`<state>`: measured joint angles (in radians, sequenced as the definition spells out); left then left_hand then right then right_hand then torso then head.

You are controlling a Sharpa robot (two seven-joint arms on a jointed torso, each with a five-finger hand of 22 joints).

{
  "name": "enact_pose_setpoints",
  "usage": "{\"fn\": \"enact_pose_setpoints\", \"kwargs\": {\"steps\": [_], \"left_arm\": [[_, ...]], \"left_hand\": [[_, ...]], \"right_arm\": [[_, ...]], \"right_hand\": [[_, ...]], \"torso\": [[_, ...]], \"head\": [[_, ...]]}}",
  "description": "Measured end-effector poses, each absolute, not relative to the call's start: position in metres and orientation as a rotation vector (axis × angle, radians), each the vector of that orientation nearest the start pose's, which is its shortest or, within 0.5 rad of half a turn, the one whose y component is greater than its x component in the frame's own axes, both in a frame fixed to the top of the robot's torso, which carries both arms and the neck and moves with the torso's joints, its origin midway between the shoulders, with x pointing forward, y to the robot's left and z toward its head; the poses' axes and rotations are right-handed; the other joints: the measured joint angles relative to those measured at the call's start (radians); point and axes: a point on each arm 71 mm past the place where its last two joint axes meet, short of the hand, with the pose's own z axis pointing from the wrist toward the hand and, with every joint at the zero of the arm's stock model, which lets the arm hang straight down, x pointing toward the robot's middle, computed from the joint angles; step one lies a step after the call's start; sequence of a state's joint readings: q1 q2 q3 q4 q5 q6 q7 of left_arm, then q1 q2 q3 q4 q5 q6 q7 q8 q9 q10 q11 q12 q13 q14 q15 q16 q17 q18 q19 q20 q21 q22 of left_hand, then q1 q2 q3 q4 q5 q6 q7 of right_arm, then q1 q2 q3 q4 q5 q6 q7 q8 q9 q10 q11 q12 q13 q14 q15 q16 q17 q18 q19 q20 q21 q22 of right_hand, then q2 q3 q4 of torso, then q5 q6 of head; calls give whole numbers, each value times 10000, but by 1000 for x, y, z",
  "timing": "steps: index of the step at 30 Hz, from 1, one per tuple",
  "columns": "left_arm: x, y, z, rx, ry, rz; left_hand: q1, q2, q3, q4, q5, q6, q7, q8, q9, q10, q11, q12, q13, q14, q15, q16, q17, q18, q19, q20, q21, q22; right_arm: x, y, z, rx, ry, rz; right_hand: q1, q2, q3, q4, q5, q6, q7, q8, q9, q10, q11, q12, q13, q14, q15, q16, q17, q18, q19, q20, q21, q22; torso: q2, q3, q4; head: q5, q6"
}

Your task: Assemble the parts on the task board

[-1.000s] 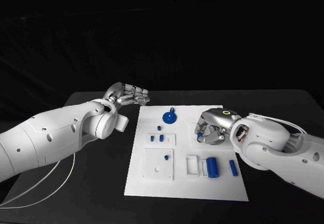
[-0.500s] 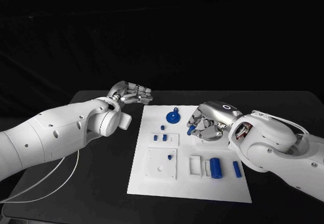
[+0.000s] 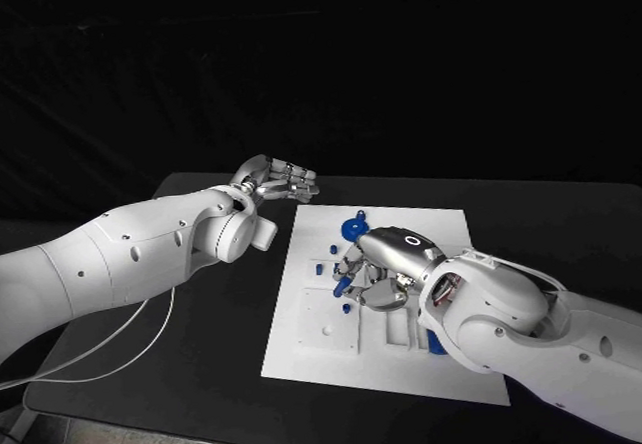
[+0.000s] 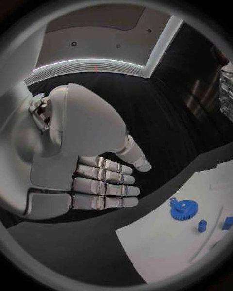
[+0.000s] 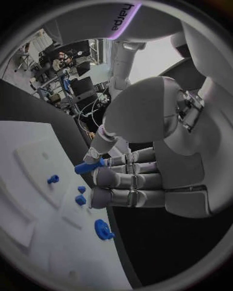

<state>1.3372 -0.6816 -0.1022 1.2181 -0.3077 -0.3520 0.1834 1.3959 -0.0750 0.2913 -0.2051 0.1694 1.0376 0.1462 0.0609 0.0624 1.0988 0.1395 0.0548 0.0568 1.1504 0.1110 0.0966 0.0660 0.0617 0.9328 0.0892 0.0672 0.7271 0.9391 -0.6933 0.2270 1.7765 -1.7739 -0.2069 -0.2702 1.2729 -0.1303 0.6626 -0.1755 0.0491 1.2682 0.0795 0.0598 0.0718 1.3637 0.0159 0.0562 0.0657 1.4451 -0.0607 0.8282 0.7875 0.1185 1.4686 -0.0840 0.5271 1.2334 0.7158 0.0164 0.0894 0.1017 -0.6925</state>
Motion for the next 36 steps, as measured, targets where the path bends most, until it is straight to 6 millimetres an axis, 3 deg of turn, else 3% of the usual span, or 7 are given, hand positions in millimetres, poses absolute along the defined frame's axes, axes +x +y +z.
{"fn": "enact_pose_setpoints", "kwargs": {"steps": [8,18,36], "left_arm": [[560,214,-151,-8314,15227,-11774],[561,211,-152,-8295,15271,-11830],[562,212,-152,-8317,15287,-11803]], "left_hand": [[0,0,0,0,0,0,0,0,0,0,0,0,0,0,0,0,0,0,0,0,0,-1],[0,0,0,0,0,0,0,0,0,0,0,0,0,0,0,0,0,0,0,0,0,-1],[0,0,0,0,0,0,0,0,0,0,0,0,0,0,0,0,0,0,0,0,0,-3]], "right_arm": [[399,-53,-189,-3771,15947,8667],[394,-46,-209,-4076,16306,8642],[394,-50,-215,-4377,16464,8280]], "right_hand": [[1,-1,28,-29,-1,0,-3,0,0,0,-1,-23,-30,0,0,0,0,6,0,1,1,0],[2,0,-4,-61,-27,17,-9,1,0,-4,0,15,-35,0,0,0,-1,12,0,3,1,-1],[-55,59,-31,-86,-37,38,-23,1,0,-7,2,15,-24,0,1,1,-2,15,1,6,13,7]], "torso": [[10,-7,6],[15,-5,12],[19,10,-3]], "head": [[179,-53],[310,-105],[329,-182]]}}
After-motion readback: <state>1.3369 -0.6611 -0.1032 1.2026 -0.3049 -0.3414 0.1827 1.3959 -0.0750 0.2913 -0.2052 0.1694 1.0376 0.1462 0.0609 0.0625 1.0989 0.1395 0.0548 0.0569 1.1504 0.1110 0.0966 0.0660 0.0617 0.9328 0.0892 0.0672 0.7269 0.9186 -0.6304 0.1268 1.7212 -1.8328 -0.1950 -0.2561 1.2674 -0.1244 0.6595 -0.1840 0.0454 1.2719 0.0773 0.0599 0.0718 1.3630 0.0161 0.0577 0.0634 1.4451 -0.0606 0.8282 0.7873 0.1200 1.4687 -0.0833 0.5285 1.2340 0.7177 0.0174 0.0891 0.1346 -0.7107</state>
